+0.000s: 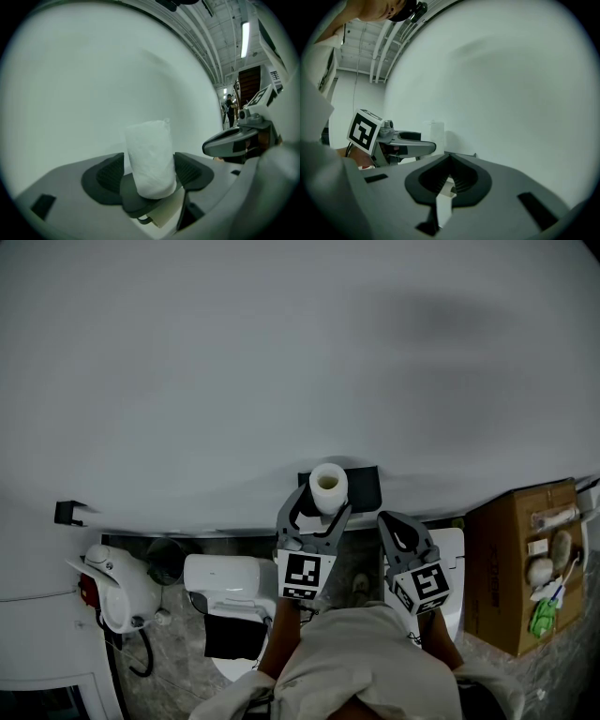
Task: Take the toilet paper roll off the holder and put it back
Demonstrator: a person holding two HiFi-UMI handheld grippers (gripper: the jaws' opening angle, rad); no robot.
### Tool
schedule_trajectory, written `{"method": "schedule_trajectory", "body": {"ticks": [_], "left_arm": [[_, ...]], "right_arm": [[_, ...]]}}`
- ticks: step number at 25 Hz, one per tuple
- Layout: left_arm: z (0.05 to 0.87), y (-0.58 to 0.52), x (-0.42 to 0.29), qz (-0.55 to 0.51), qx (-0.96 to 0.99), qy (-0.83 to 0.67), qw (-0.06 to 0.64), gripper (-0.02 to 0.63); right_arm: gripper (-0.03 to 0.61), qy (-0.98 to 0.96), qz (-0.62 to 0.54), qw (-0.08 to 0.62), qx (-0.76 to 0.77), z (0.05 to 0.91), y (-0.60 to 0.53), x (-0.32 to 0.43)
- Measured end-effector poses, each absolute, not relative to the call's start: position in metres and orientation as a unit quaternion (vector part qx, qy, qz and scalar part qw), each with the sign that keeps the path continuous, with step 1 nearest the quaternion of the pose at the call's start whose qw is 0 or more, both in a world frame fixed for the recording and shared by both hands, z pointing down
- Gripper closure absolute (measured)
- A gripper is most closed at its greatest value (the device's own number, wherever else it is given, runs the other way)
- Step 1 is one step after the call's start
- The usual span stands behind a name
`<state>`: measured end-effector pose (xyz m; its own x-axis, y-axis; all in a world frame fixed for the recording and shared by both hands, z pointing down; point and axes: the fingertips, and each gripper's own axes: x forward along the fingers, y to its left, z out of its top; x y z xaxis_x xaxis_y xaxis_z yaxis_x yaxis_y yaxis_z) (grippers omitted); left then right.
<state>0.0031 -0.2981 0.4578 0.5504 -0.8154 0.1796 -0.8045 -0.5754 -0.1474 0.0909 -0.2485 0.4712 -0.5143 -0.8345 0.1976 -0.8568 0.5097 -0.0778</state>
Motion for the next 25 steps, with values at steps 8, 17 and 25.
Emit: {"method": "schedule_trajectory", "body": {"ticks": [8,17,25], "left_arm": [[0.446,-0.285,-0.010,-0.101,-0.878,0.467,0.034,0.284],[0.438,-0.255,-0.028,-0.087,-0.882,0.461,0.037,0.302],[0.443,-0.224,-0.035,-0.085,-0.888,0.451,0.028,0.321]], "right_arm": [[0.581,-0.866,0.072,0.066,0.490,0.465,-0.242,0.086],[0.583,-0.865,0.061,0.065,0.493,0.458,-0.223,0.077],[0.583,-0.869,0.053,0.074,0.486,0.458,-0.198,0.062]]}}
